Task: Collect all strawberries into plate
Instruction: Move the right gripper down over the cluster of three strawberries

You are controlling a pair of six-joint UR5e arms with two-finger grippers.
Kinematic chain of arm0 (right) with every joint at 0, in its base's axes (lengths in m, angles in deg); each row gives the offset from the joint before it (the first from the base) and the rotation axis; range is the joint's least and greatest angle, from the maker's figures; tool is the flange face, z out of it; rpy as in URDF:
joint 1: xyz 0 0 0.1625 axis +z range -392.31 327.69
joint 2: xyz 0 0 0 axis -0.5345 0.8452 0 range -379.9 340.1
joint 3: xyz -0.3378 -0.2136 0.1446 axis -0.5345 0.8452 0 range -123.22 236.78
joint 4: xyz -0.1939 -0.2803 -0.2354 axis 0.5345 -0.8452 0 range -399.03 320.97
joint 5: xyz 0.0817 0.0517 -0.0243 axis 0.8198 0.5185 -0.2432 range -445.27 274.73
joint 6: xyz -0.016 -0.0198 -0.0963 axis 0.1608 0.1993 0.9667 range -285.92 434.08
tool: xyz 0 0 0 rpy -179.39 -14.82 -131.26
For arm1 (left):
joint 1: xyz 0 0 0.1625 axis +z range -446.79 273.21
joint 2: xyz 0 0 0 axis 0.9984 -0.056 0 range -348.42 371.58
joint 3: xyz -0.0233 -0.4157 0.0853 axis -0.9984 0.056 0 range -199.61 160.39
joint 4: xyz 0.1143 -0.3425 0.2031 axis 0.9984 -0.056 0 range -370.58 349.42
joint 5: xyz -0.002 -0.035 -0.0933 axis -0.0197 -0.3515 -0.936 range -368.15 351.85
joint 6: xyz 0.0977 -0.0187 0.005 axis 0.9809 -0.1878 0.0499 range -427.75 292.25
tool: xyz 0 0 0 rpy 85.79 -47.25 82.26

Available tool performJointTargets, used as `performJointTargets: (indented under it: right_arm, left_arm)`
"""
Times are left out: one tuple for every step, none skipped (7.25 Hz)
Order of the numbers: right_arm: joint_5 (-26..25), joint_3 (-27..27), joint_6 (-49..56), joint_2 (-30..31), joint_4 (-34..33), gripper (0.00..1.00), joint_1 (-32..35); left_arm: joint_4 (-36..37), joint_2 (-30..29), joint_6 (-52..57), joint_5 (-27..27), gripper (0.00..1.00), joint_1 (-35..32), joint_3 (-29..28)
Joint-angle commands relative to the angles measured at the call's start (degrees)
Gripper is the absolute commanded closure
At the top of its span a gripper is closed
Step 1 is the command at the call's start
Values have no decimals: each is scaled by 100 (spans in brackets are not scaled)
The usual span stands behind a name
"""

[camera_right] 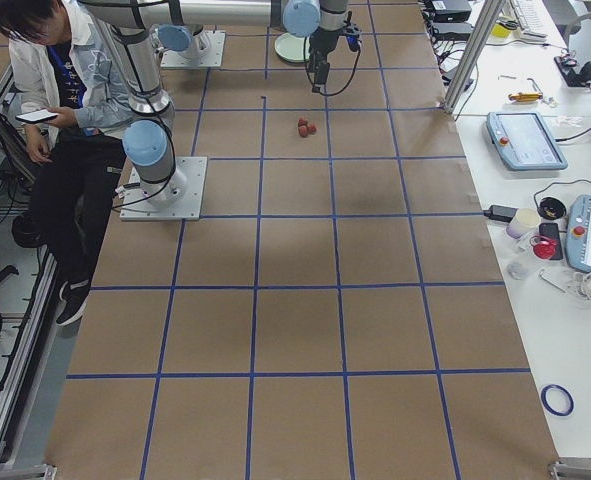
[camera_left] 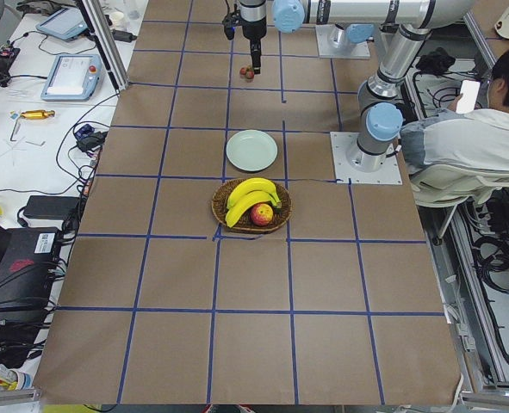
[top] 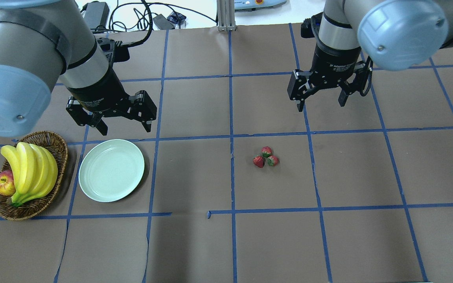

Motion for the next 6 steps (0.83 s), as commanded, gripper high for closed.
performJointTargets:
  right_arm:
    - [50,-551,-391,-345,-1190,0,105]
    - [346,-798,-774,-425,-1666,0,115]
    - [332,-991,-961,-522,-1854,0,132]
    - [401,-1167,-1163,-566,-1908,0,159]
    - [707,-1282,-1591,-645,-2039,0,168]
    - [771,-1310,-1674,-802,-2145,0,168]
  left_arm:
    - [1,0,1,-21,0,0,16]
    - [1,0,1,-13,0,-9,59]
    - [1,0,1,-13,0,-9,77]
    - [1,9,1,-13,0,-9,78]
    - [1,9,1,-13,0,-9,86]
    - [1,9,1,-4,0,-9,86]
